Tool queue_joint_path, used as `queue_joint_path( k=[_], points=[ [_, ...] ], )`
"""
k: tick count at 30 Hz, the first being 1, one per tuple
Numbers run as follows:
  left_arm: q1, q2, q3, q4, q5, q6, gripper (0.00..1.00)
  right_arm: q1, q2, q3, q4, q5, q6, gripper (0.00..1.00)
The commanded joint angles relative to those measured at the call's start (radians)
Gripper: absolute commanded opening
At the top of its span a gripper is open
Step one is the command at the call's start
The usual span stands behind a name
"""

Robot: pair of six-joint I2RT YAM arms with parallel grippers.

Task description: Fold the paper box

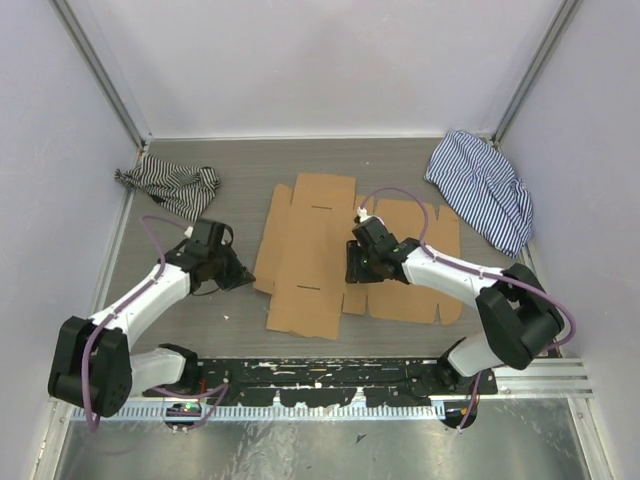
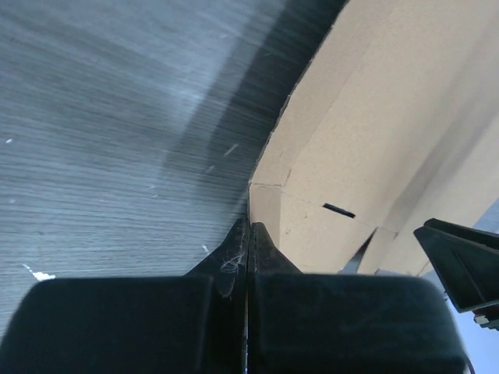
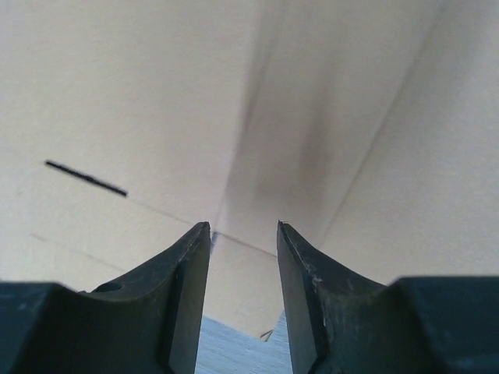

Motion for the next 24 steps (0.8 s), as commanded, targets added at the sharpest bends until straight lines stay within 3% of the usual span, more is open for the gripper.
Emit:
queue_joint_path(
  k=[1, 5, 10, 16, 24],
  points=[
    [-0.005, -0.05, 0.099, -0.029, 0.027, 0.065, 0.0, 0.009, -0.086, 0.062, 0.083, -0.102, -0.113, 0.46],
    [-0.025, -0.066, 0.148, -0.063, 0.04, 0.095, 0.0, 0.011, -0.103, 0.09, 0.089, -0.168, -0.144, 0.48],
    [-0.14, -0.077, 0.207, -0.117, -0.03, 0.158, 0.0, 0.012, -0.06, 0.195, 0.036, -0.163, -0.101, 0.56],
    [-0.259, -0.114, 0.282, -0.232, -0.152, 0.245, 0.0, 0.016, 0.036, 0.433, -0.097, -0.14, -0.036, 0.64],
    [-0.309, -0.147, 0.341, -0.322, -0.225, 0.295, 0.0, 0.058, 0.206, 0.778, -0.368, -0.037, 0.026, 0.69]
  ],
)
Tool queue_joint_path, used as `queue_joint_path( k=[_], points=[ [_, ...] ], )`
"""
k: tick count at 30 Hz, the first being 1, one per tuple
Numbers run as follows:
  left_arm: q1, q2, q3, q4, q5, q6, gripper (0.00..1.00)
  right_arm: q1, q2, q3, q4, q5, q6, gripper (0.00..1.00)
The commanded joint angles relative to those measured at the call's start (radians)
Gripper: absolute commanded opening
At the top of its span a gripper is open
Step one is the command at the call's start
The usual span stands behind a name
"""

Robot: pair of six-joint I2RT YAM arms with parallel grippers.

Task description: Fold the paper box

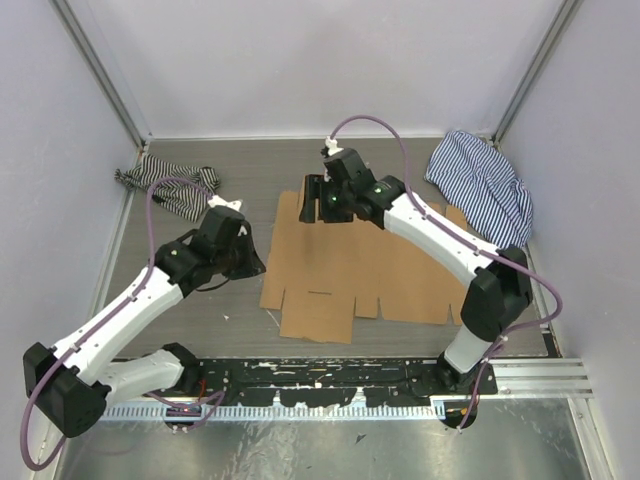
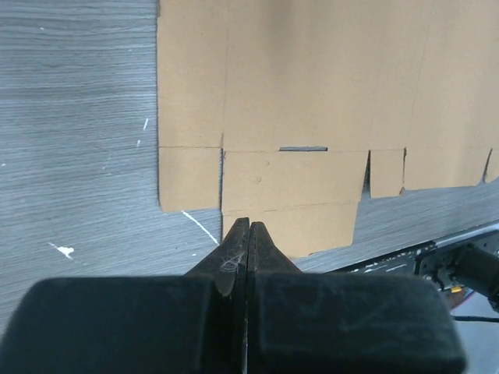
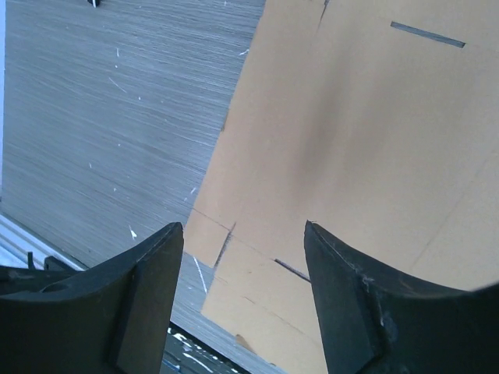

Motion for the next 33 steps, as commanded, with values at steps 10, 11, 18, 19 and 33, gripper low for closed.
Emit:
queue_joint_path(
  k=[10, 11, 18, 19, 33],
  points=[
    [-0.02, -0.004, -0.213, 0.116, 0.037, -0.248, 0.61, 0.051, 0.067, -0.003, -0.129, 0.206, 0.113, 0.7],
    [-0.021, -0.014, -0.274, 0.18, 0.079, -0.305, 0.63, 0.051, 0.054, -0.037, -0.109, 0.202, 0.118, 0.69],
    [-0.023, -0.143, -0.5, 0.379, 0.054, -0.45, 0.72, 0.052, -0.032, -0.171, -0.019, 0.184, 0.113, 0.67],
    [-0.022, -0.156, -0.506, 0.377, 0.038, -0.45, 0.72, 0.053, -0.04, -0.181, -0.013, 0.185, 0.11, 0.67],
    [-0.022, -0.082, -0.555, 0.461, 0.0, -0.524, 0.73, 0.054, -0.122, -0.269, 0.01, 0.236, 0.116, 0.65]
  ],
)
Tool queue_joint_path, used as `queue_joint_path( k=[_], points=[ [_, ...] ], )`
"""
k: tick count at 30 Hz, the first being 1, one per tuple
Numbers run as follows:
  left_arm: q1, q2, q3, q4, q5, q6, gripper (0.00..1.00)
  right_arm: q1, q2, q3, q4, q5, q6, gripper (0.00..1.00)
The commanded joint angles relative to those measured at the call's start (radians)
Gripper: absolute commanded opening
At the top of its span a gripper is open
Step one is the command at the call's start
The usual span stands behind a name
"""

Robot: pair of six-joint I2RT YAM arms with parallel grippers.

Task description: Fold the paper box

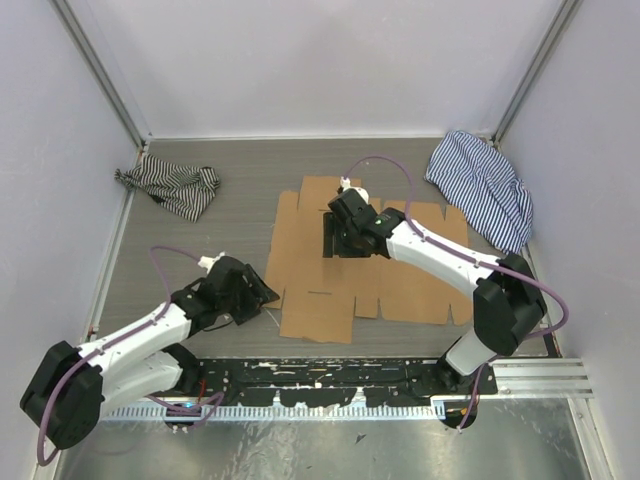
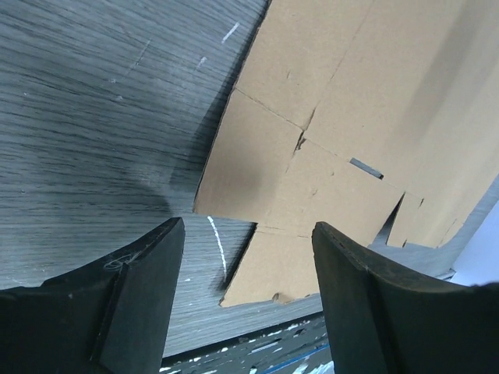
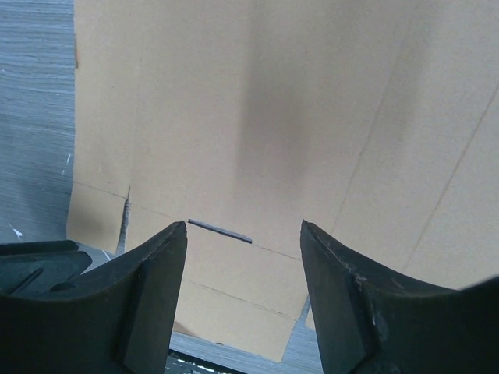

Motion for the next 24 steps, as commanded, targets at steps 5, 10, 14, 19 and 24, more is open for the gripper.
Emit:
queue_joint_path(
  k=[5, 10, 14, 19, 24],
  points=[
    [-0.003, 0.013, 0.002, 0.005, -0.065, -0.032, 0.73, 0.001, -0.056, -0.01, 0.035, 0.044, 0.022, 0.65],
    [-0.003, 0.049, -0.019, 0.074, -0.085, -0.045, 0.67, 0.002, -0.068, -0.014, 0.034, 0.05, 0.023, 0.64],
    [-0.002, 0.075, -0.028, 0.123, -0.089, -0.064, 0.62, 0.001, -0.073, -0.015, 0.031, 0.06, 0.019, 0.64],
    [-0.003, 0.075, -0.028, 0.138, -0.095, -0.08, 0.59, 0.001, -0.075, -0.018, 0.029, 0.068, 0.02, 0.64],
    [-0.003, 0.045, -0.009, 0.115, -0.129, -0.085, 0.53, 0.001, -0.077, -0.02, 0.029, 0.07, 0.02, 0.64]
  ],
)
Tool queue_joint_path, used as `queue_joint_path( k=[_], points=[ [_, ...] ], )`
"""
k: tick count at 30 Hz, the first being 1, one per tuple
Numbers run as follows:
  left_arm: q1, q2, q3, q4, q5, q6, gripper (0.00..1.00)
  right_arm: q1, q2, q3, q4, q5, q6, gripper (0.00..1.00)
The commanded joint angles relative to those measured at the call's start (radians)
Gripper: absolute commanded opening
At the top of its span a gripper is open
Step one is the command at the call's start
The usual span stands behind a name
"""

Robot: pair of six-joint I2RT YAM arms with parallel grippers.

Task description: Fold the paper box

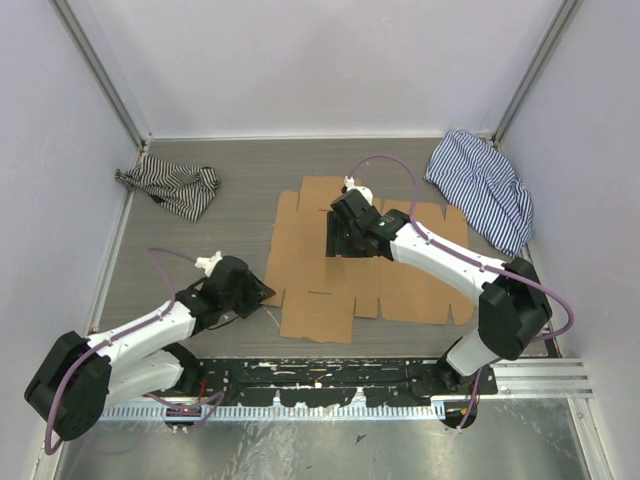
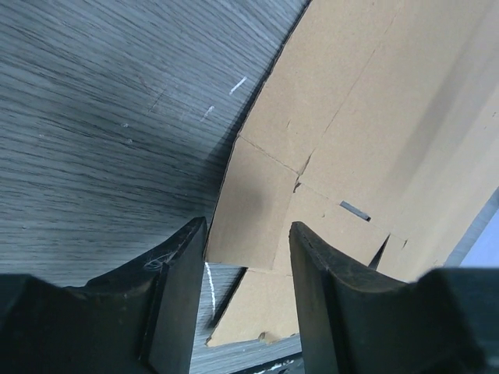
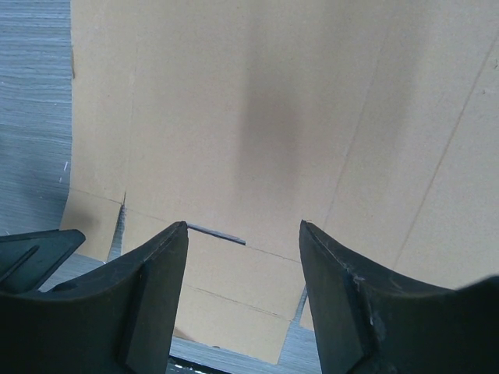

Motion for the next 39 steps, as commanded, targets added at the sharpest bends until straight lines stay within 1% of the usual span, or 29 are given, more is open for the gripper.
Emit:
queue_joint_path(
  k=[1, 10, 11, 13, 14, 16, 20, 23, 27, 30, 34, 39],
  points=[
    [-0.003, -0.025, 0.013, 0.013, -0.052, -0.009, 0.52, 0.002, -0.046, 0.001, 0.029, 0.029, 0.012, 0.64],
    [-0.003, 0.078, 0.069, 0.027, -0.035, 0.004, 0.31, 0.001, -0.041, 0.013, 0.022, 0.013, 0.006, 0.64],
    [-0.003, 0.088, 0.077, 0.028, -0.033, 0.007, 0.26, 0.002, -0.04, 0.014, 0.018, 0.013, 0.006, 0.64],
    [-0.003, 0.103, 0.093, 0.028, -0.029, 0.017, 0.04, 0.002, -0.037, 0.022, 0.011, 0.01, 0.01, 0.65],
    [-0.002, 0.105, 0.109, 0.02, -0.027, 0.027, 0.0, 0.001, -0.035, 0.026, 0.009, 0.005, 0.009, 0.66],
    [-0.003, 0.096, 0.147, -0.02, -0.024, 0.068, 0.0, 0.002, -0.03, 0.045, -0.001, -0.002, 0.011, 0.66],
    [-0.004, 0.033, 0.25, -0.162, -0.053, 0.191, 0.0, 0.002, -0.017, 0.102, -0.023, -0.018, 0.017, 0.69],
    [-0.004, -0.011, 0.341, -0.281, -0.077, 0.32, 0.0, 0.001, 0.001, 0.164, -0.043, -0.042, 0.029, 0.71],
    [-0.009, -0.031, 0.454, -0.416, -0.056, 0.525, 0.0, 0.001, 0.032, 0.247, -0.027, -0.123, 0.053, 0.72],
    [-0.023, -0.044, 0.518, -0.51, -0.07, 0.628, 0.0, 0.002, 0.078, 0.334, -0.031, -0.18, 0.076, 0.71],
    [-0.043, -0.081, 0.567, -0.603, -0.114, 0.708, 0.0, 0.002, 0.132, 0.428, -0.022, -0.237, 0.123, 0.71],
    [-0.09, -0.145, 0.628, -0.644, -0.199, 0.753, 0.0, 0.002, 0.224, 0.56, -0.052, -0.276, 0.183, 0.71]
  ],
)
